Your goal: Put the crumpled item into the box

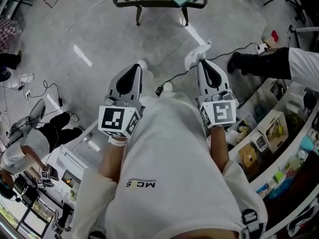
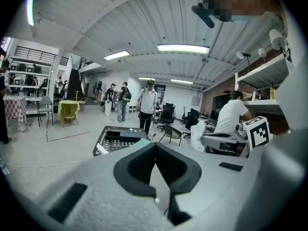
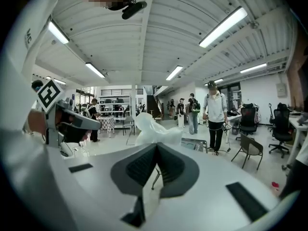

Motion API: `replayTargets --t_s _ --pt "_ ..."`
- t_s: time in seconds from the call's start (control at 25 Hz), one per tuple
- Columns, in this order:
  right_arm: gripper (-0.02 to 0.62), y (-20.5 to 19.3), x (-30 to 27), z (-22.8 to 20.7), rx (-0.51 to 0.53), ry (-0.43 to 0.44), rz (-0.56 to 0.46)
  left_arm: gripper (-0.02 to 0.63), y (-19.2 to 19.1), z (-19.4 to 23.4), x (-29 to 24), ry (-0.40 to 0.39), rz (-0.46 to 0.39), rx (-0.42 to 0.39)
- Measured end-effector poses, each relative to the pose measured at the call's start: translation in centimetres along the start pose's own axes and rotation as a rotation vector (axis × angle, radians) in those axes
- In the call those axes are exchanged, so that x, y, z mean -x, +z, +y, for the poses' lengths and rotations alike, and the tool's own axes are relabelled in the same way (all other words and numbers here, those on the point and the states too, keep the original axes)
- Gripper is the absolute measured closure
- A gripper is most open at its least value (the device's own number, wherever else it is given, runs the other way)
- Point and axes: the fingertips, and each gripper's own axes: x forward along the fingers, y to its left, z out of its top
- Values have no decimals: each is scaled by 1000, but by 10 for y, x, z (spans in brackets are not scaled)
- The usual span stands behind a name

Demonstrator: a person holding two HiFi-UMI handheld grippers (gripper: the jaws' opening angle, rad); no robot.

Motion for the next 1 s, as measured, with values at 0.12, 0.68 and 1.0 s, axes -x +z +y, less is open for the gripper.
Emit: replayTargets --t_s 0.12,0.68,1.0 --pt "578 3 -25 -3 5 14 6 583 5 19 -16 14 -5 8" --pt "578 49 -261 -44 46 45 92 583 76 189 -172 9 -10 91" --pt "578 115 -395 -53 40 96 86 583 132 274 -240 29 -81 192"
